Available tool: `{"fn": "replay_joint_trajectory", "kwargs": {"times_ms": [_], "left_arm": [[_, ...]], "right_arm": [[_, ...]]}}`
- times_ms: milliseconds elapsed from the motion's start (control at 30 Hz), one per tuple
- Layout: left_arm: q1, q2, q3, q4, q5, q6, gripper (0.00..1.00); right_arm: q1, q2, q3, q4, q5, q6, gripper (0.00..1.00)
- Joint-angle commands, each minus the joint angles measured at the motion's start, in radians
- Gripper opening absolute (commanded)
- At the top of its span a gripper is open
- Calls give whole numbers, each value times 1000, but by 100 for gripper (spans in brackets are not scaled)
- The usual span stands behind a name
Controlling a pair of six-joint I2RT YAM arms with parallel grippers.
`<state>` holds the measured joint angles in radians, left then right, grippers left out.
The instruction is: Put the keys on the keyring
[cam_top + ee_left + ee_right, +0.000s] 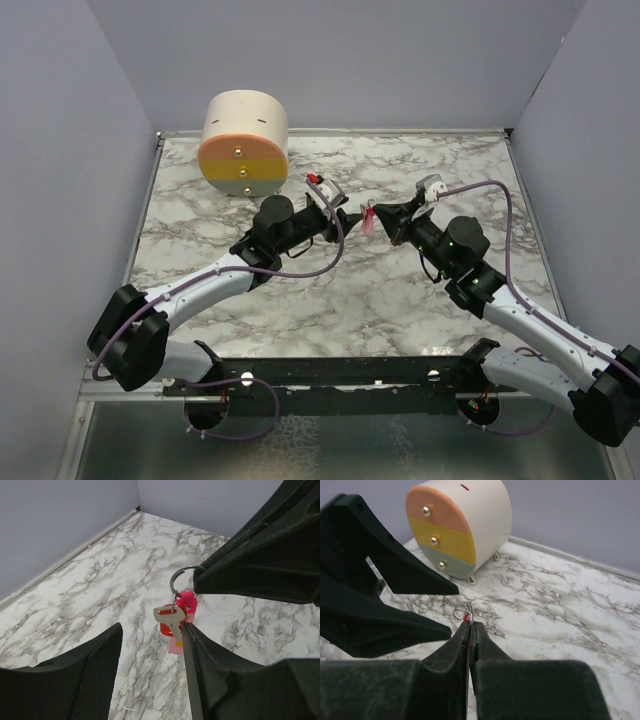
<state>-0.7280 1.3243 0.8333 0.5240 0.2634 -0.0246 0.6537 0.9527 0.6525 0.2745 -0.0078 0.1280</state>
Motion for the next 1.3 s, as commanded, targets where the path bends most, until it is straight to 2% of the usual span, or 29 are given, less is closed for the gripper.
{"fn": "replay_joint_trajectory", "kwargs": {"times_ms": [0, 333, 567, 800, 1100, 1267], "left_arm": [[-27, 27, 3, 84, 38, -6, 54], [-56, 43, -5, 137, 27, 34, 56], [-63, 87, 16, 152, 25, 37, 54], [-70, 111, 20, 194, 22, 32, 41], [-79, 99, 3, 265, 20, 26, 5], [-82, 96, 2, 268, 20, 25, 0]], "right_arm": [[3, 8, 2, 112, 8, 19, 1], [3, 20, 15, 123, -18, 37, 1], [3, -5, -1, 146, -25, 51, 1], [3, -21, -16, 170, -26, 68, 1], [3, -22, -34, 200, -21, 84, 1], [3, -26, -45, 220, -9, 93, 1]]}}
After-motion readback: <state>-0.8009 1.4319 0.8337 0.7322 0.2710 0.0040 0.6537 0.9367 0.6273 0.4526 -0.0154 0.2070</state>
